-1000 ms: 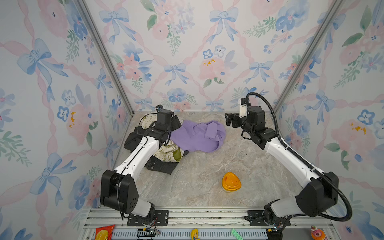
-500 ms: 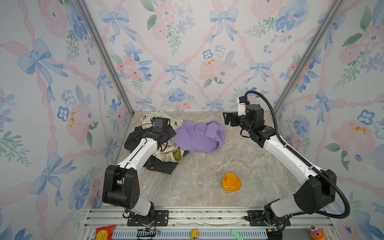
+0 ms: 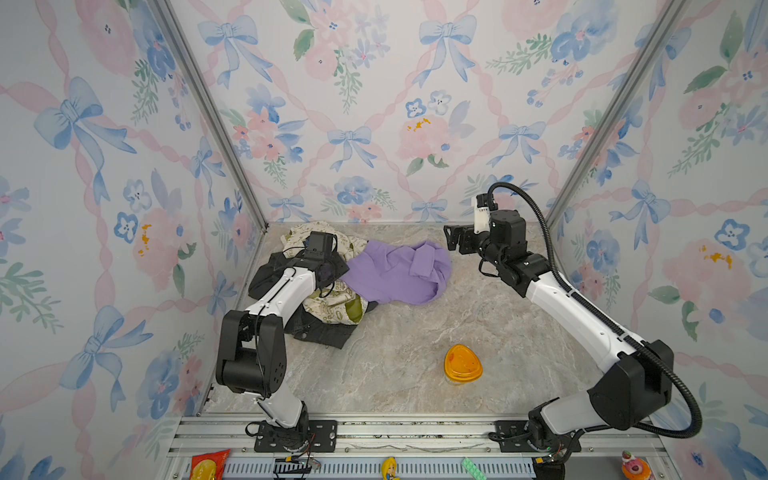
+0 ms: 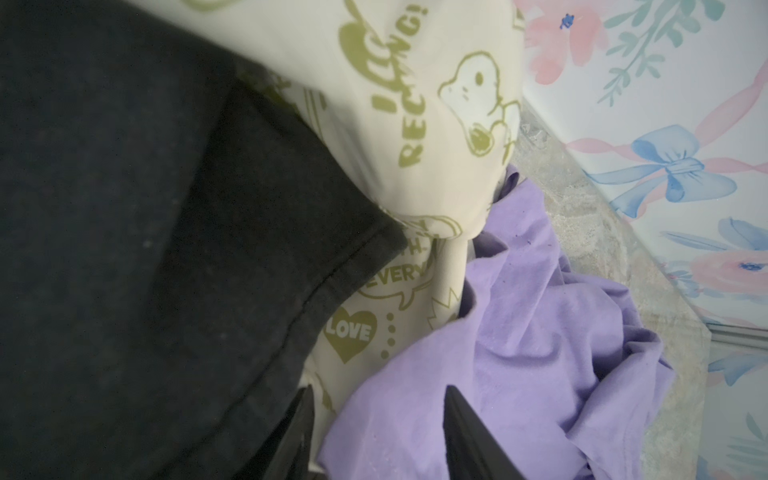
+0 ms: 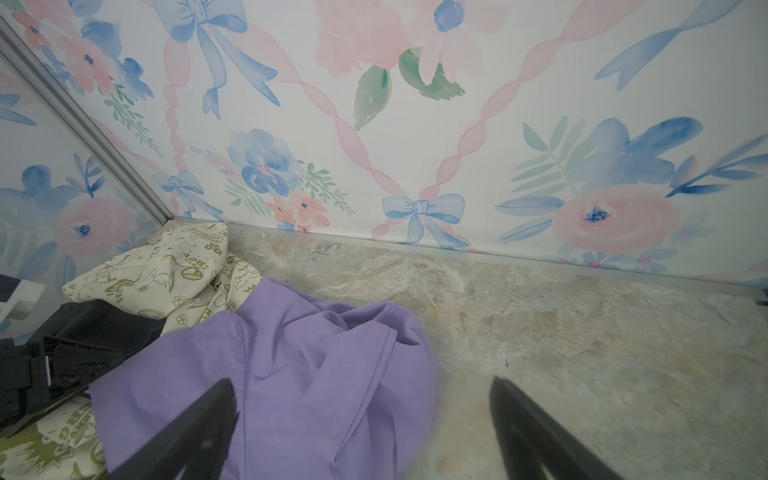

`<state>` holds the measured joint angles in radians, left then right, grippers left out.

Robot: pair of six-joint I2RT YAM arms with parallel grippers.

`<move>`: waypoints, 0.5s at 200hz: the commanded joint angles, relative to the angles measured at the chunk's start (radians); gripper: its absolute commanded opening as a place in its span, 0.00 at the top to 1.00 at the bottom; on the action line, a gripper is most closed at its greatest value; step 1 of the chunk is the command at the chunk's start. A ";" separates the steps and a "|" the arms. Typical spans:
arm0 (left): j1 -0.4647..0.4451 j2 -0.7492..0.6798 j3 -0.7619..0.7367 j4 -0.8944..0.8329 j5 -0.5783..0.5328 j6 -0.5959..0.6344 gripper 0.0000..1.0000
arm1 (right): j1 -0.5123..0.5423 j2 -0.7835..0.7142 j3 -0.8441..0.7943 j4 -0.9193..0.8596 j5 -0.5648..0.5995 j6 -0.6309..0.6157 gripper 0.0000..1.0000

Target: Pick out a specific cloth from the pile

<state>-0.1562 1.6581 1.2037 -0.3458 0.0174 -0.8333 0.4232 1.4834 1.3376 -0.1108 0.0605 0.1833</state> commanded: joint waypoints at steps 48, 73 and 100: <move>-0.002 0.064 0.055 -0.009 0.036 0.000 0.84 | 0.014 -0.009 0.014 -0.016 0.019 -0.006 0.03; -0.009 0.078 0.095 -0.010 0.039 0.006 1.00 | 0.014 0.000 0.023 -0.016 0.019 -0.008 0.03; -0.024 0.081 0.156 -0.009 0.033 0.021 1.00 | 0.015 0.009 0.027 -0.012 0.014 -0.013 0.03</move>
<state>-0.1658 1.7302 1.2957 -0.3477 0.0502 -0.8387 0.4274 1.4834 1.3388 -0.1112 0.0635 0.1795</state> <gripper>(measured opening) 0.048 0.970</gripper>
